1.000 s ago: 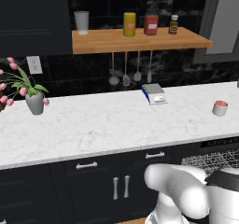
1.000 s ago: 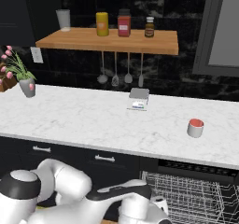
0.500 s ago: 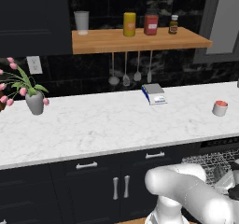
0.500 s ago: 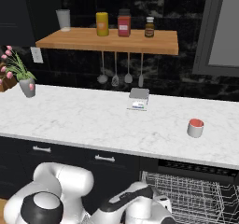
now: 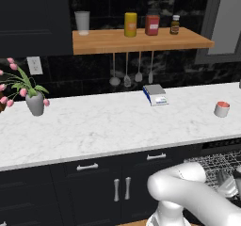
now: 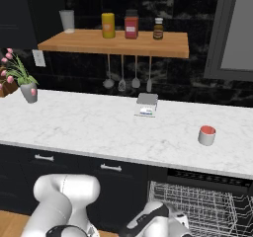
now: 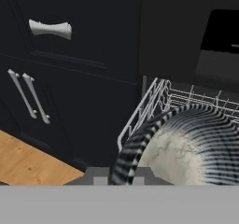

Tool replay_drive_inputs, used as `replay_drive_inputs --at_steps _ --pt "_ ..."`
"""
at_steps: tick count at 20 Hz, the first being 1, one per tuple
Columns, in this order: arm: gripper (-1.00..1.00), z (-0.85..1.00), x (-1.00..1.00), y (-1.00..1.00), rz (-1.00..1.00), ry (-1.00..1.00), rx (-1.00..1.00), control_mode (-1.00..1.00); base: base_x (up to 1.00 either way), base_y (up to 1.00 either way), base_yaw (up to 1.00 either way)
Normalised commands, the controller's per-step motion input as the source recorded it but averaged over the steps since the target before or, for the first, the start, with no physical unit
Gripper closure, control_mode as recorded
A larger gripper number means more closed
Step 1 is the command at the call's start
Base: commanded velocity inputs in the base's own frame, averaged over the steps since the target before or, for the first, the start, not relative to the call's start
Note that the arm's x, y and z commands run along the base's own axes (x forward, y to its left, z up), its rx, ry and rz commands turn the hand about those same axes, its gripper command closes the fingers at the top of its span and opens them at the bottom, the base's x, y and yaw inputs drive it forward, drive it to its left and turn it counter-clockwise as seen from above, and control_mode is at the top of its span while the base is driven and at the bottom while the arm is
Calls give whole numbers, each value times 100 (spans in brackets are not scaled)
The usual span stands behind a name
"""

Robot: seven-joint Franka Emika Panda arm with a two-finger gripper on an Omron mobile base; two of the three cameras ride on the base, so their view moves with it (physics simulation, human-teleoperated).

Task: Pick up the cup and bowl from the counter, place them in the dishwasher, and close the dishwasher door.

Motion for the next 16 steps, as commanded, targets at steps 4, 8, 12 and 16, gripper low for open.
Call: replay_drive_inputs --at_steps 4,8,12,16 --pt "100 -34 7 -17 0 0 0 -100 0 0 0" --pt "100 -13 0 0 0 2 0 -100 0 0 0" --pt "100 10 -15 0 0 -2 1 -100 0 0 0" --pt "100 34 -27 2 0 -22 15 -100 0 0 0"
